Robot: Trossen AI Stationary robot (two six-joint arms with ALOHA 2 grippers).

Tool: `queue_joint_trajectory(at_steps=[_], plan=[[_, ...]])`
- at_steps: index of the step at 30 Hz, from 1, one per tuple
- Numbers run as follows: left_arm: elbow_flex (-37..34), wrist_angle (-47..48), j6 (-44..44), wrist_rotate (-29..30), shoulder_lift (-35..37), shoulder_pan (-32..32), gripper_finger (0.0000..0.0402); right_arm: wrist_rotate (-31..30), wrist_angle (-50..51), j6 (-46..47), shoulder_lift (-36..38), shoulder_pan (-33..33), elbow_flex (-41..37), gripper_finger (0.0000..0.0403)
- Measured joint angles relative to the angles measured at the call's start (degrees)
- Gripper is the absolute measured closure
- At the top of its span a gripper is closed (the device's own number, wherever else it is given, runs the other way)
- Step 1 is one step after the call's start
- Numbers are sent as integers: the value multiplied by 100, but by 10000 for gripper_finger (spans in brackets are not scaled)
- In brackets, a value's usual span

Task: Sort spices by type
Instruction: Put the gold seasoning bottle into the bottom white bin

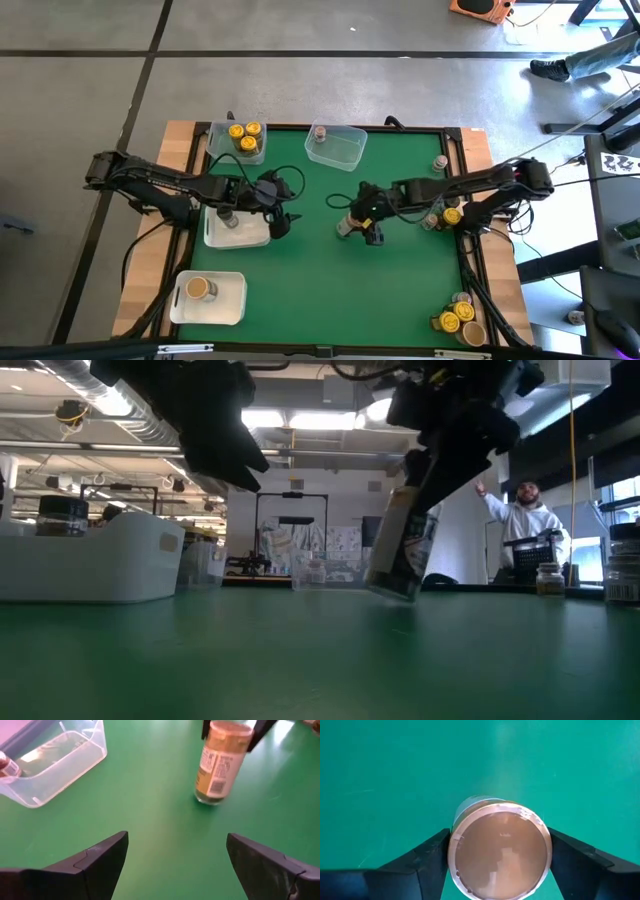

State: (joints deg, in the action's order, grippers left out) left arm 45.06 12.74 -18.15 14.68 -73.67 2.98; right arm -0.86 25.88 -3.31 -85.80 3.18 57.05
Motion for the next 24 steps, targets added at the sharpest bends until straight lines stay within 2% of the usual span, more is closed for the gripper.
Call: queue_joint_trajectory(at_steps=[6, 18, 24], plan=[[0, -112, -140, 0, 0, 0, 66, 37, -55, -134, -256, -2, 158, 107], [0, -292, -103, 0, 0, 0, 66, 46, -224, 34, -247, -4, 147, 49], [0, -963, 24, -10, -270, -2, 66, 41, 1005, 141, 234, -22, 381, 44]])
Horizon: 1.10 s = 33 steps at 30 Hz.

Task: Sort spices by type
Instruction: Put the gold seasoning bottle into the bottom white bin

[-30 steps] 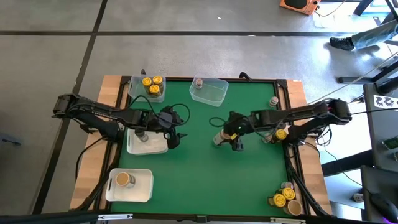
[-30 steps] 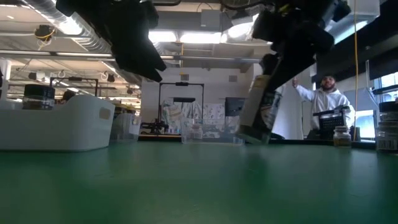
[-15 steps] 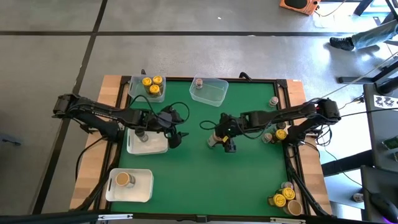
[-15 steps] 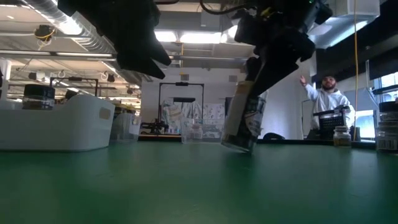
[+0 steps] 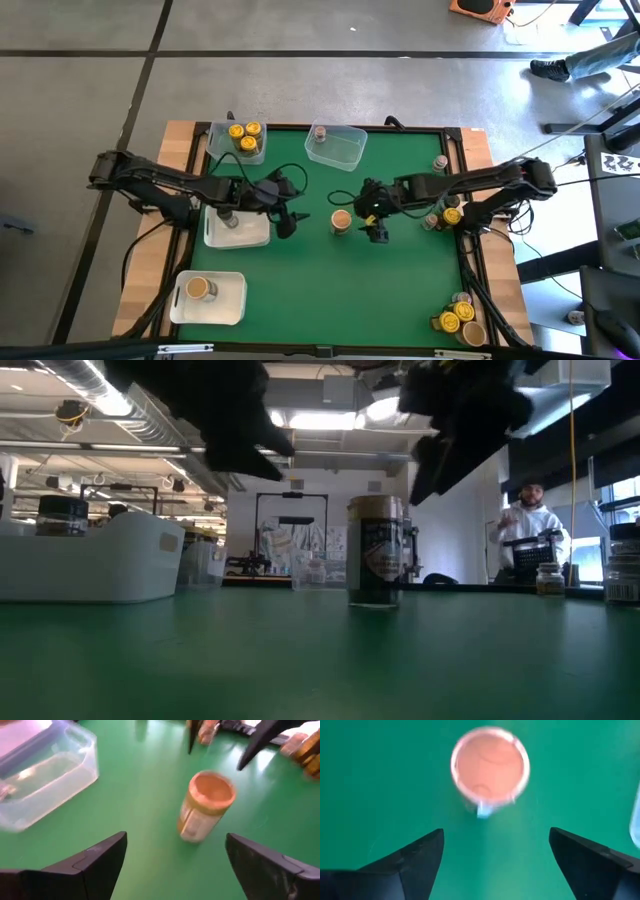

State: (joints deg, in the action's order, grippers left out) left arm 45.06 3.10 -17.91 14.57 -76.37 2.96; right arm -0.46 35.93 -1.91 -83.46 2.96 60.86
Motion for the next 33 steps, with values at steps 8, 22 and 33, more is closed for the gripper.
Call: queue_joint_trajectory(at_steps=[8, 22, 33], plan=[[0, -1989, 883, -394, -999, 2, 66, -504, -256, 267, 950, 2, -965, 43], [1307, -1745, 1137, -470, -2332, 20, 66, -811, -2174, 827, 1126, 2, -2836, 42], [1625, -1486, 1118, -568, -2849, 17, 66, -1203, -2429, 1225, 1126, 0, -3295, 42]])
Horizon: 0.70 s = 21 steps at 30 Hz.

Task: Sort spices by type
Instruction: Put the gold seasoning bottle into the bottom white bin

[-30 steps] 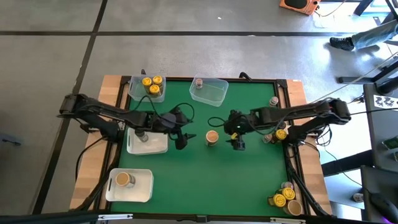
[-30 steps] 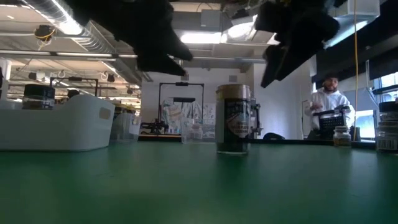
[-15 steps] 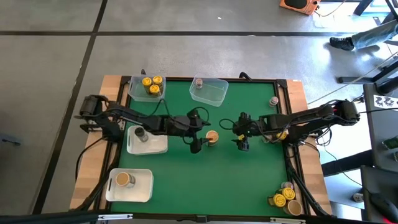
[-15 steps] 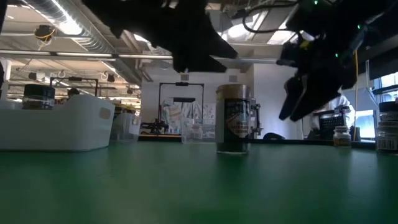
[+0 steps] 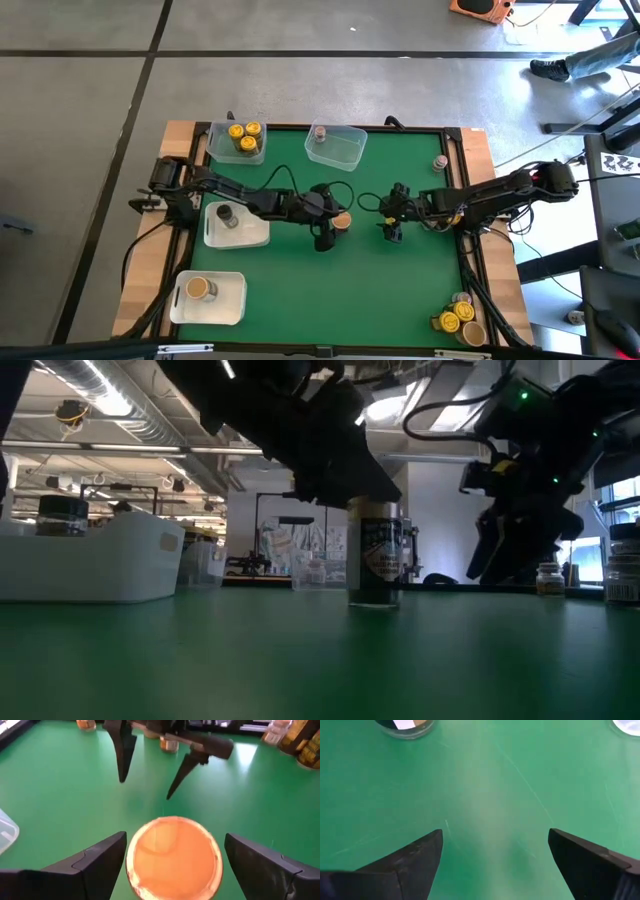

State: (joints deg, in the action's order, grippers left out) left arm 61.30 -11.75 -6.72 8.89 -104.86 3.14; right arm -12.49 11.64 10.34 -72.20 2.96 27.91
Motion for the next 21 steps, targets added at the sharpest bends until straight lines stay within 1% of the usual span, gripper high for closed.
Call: queue_joint_trajectory(at_steps=[10, 16, 18, 21], plan=[[2, 76, 47, 2, -119, -17, 66, 0, -356, 31, 0, 1, -71, 42], [2, -100, 50, 2, -283, -13, 68, 0, -536, -6, 0, 2, -69, 42], [-3, -110, 52, 2, -289, -13, 79, 1, -577, -8, -1, 1, -69, 42], [2, -180, 52, 2, -262, -13, 115, 0, -592, -12, -2, 2, -69, 42]])
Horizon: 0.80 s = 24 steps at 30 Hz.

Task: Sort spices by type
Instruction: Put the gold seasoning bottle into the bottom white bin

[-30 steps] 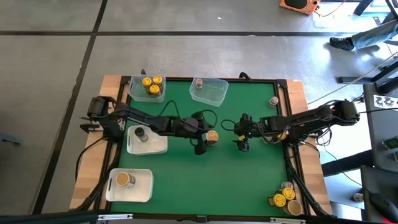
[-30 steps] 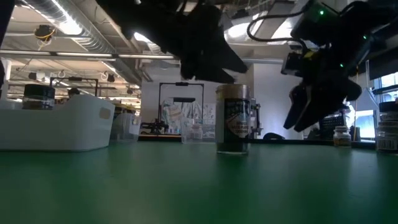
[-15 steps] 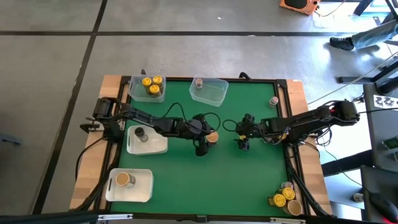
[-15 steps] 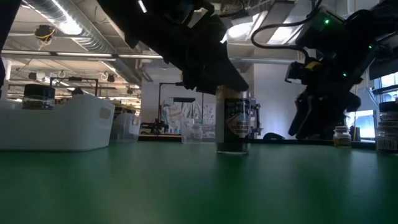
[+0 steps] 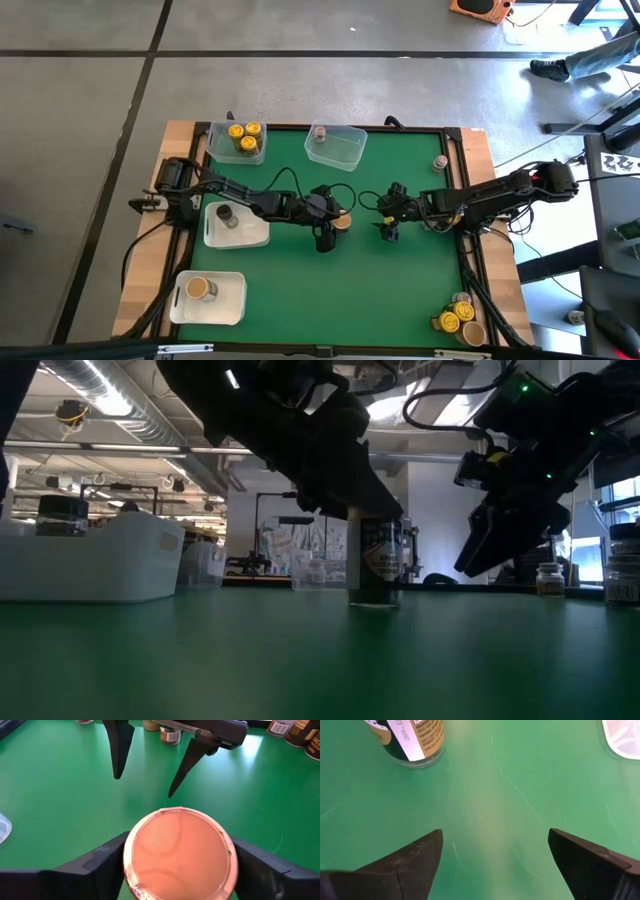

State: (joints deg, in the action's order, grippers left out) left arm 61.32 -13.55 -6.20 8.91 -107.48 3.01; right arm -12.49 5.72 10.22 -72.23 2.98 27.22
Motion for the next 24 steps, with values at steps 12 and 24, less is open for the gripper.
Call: queue_joint_trajectory(at_steps=[12, 24], plan=[[-2, 530, -90, 120, 474, 290, 132, -101, -12, -2, 0, 0, 0, 42], [-2, 2266, -962, 857, 2243, 1336, 132, -103, -388, -186, -2, 0, 4, 42]])
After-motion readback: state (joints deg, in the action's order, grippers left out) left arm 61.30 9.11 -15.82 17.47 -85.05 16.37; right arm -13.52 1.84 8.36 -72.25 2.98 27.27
